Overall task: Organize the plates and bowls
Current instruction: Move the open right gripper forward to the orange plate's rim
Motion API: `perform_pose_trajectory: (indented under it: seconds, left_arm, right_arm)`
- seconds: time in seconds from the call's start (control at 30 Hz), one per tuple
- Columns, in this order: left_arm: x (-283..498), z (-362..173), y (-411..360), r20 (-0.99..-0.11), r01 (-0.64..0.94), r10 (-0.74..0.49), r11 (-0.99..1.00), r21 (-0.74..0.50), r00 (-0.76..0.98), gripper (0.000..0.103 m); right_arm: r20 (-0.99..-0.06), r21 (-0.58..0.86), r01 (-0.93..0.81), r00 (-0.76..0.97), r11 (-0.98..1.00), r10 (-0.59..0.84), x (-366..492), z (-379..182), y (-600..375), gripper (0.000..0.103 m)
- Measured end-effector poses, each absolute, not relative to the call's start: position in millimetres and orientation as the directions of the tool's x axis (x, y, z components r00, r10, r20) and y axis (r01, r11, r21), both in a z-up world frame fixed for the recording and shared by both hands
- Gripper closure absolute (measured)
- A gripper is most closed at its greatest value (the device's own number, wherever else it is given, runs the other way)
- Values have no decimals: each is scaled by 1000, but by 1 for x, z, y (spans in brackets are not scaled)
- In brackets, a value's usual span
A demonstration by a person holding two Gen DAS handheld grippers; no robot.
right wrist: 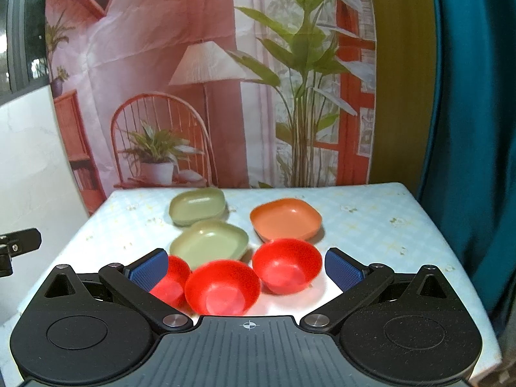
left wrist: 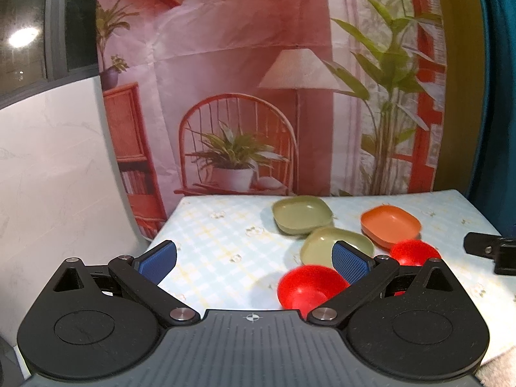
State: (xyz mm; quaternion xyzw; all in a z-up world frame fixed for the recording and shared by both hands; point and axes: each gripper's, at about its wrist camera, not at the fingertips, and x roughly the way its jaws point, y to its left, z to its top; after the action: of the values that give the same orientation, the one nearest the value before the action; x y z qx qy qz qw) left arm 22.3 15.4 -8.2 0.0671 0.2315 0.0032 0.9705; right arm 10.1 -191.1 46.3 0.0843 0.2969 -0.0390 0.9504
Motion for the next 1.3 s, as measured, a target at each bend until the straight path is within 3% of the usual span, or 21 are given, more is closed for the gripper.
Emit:
perform_pose_trajectory:
  seconds: [0.17,0.37,0.77,1.3]
  left_arm:
    - [44,-13,14,-434,29,32,991,132,901,0]
    - [72,-23,11,-453,48,25,988,149,891,0]
    - [129,-56,10,-519,52,13,993,110,855,0]
    - [171,-98,-1,-586,78,3,991,113,810,0]
  right_arm:
    - [-511,212,61,858,975,57,32,33,-210,0]
    - [-446,181,63,895,981,24,63,31,-221,0]
    - [-561,141,53,827,989,36,138,-9,-222,0]
    - [-630,124,86,777,989,12,171,-64,-221,0]
